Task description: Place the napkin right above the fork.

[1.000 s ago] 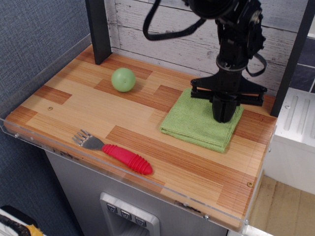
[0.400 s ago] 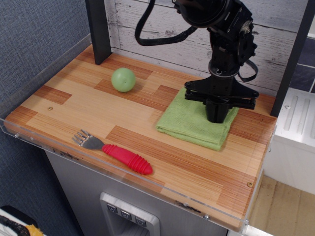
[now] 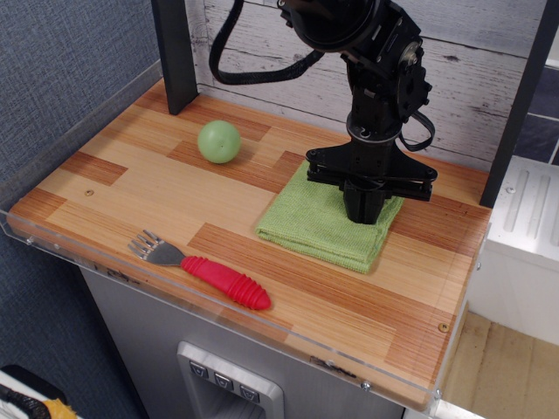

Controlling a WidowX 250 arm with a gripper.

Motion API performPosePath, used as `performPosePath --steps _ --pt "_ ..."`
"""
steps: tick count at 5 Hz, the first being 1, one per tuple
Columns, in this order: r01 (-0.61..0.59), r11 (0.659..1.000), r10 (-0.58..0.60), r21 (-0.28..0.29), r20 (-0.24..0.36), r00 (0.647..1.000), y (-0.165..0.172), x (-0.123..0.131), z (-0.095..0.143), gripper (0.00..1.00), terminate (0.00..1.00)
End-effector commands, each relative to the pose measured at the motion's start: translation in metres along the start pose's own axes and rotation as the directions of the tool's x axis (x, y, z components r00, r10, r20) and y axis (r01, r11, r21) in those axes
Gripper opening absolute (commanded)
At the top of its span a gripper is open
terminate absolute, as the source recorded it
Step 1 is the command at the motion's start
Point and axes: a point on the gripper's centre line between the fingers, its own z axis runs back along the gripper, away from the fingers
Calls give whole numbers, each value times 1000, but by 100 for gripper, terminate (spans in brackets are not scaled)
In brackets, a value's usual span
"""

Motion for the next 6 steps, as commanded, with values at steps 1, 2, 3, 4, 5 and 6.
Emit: performPosePath --steps 1,2,3,4,5,6 --pt "43 996 -44 82 11 999 28 -5 -1 0 0" --pt "38 996 -40 85 18 999 42 -10 1 0 0" --pt "31 994 -33 107 22 999 54 -19 0 0 0" --pt "25 993 -26 114 11 1000 64 -28 0 0 0" --pt "66 989 -65 132 -16 998 67 -30 -1 0 0" --pt "70 989 -69 131 -16 997 68 -31 -2 0 0"
